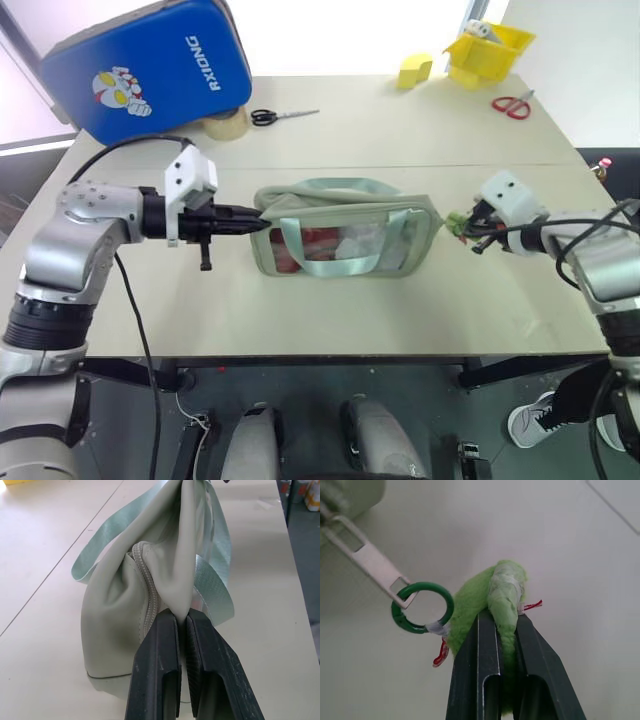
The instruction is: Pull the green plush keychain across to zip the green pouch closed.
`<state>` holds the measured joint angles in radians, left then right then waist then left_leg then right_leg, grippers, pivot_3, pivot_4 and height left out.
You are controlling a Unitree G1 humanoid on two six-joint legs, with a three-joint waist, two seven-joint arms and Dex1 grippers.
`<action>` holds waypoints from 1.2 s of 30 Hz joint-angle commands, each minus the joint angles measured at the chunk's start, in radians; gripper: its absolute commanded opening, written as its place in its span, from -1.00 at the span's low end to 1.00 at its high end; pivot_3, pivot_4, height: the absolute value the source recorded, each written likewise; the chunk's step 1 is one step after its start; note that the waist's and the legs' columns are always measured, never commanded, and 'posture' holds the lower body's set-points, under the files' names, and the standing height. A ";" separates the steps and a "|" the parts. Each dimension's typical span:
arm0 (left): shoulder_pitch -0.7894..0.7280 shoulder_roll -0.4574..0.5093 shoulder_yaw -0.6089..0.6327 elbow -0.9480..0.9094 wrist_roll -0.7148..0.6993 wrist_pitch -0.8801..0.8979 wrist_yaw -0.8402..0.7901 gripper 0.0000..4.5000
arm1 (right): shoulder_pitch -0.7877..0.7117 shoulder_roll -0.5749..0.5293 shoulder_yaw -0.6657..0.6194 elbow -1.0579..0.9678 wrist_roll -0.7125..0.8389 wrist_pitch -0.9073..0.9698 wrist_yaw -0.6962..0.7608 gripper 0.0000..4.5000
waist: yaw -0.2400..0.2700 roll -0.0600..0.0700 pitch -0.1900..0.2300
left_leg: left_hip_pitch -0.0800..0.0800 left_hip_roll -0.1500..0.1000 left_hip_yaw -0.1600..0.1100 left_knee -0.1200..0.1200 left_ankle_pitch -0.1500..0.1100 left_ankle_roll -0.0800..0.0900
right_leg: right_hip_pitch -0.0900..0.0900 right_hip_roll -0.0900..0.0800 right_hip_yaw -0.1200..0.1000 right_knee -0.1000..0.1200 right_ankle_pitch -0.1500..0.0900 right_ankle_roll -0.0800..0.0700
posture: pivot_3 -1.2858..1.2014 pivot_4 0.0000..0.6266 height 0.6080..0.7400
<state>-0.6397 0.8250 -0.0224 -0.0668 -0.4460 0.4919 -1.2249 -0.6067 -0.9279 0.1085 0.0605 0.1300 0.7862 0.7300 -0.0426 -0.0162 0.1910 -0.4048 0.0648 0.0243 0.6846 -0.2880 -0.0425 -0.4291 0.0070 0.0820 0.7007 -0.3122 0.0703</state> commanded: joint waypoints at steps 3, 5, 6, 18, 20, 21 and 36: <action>0.014 0.041 0.037 0.013 0.014 0.004 0.012 -1.00 | 0.008 0.001 -0.091 -0.137 0.112 0.132 0.067 -0.98 | 0.000 0.000 0.000 | 0.000 0.000 0.000 0.000 0.000 0.000 | 0.000 0.000 0.000 0.000 0.000 0.000 | 0.03 -0.52 0.96; 0.012 0.039 0.033 0.014 0.015 -0.005 0.011 -1.00 | -0.005 0.011 -0.137 -0.217 0.204 0.181 0.119 -0.98 | -0.004 0.000 0.000 | 0.000 0.000 0.000 0.000 0.000 0.000 | 0.000 0.001 0.000 0.000 0.000 0.000 | 0.03 -0.52 0.96; 0.009 0.037 0.029 0.017 0.016 -0.012 0.009 -1.00 | -0.008 0.009 -0.158 -0.252 0.243 0.198 0.142 -0.84 | -0.003 0.001 0.000 | 0.000 0.000 0.000 -0.001 0.000 0.000 | 0.000 0.001 0.000 0.000 0.000 0.000 | 0.03 -0.52 0.96; -0.075 0.000 -0.025 0.058 0.039 -0.069 -0.047 -1.00 | 0.017 -0.102 -0.312 -0.243 0.336 0.093 0.259 0.98 | 0.003 0.000 0.000 | -0.001 0.000 0.000 0.000 0.000 0.000 | 0.000 0.000 0.000 -0.001 0.000 0.000 | 0.03 -0.52 0.96; -0.089 0.007 -0.013 0.062 0.012 -0.024 -0.063 -0.66 | 0.027 -0.111 -0.343 -0.258 0.365 0.052 0.302 1.00 | 0.002 0.000 0.000 | -0.001 0.000 0.000 0.000 0.000 0.000 | 0.000 0.000 0.000 -0.001 0.000 0.000 | 0.03 -0.52 0.96; -0.097 0.009 0.000 0.061 -0.004 -0.005 -0.068 -0.50 | 0.030 -0.110 -0.353 -0.272 0.382 0.033 0.324 1.00 | 0.002 0.000 0.000 | -0.001 0.000 -0.001 0.000 0.000 0.000 | 0.000 0.000 -0.001 -0.001 0.000 0.000 | 0.03 -0.52 0.96; 0.185 0.177 0.381 -0.095 -0.225 0.195 -0.029 0.99 | 0.101 -0.112 -0.327 -0.345 0.424 -0.147 0.435 1.00 | 0.003 0.000 0.001 | -0.001 0.001 -0.001 0.000 0.000 0.000 | 0.000 0.000 -0.001 -0.001 0.000 0.000 | 0.03 -0.52 0.96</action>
<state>-0.4713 0.9839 0.2947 -0.1162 -0.6433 0.6733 -1.2749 -0.5123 -1.0316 -0.1955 -0.2627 0.5583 0.6701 1.1625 -0.0399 -0.0159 0.1920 -0.4062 0.0656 0.0236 0.6845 -0.2880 -0.0424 -0.4292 0.0065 0.0806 0.6995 -0.3124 0.0704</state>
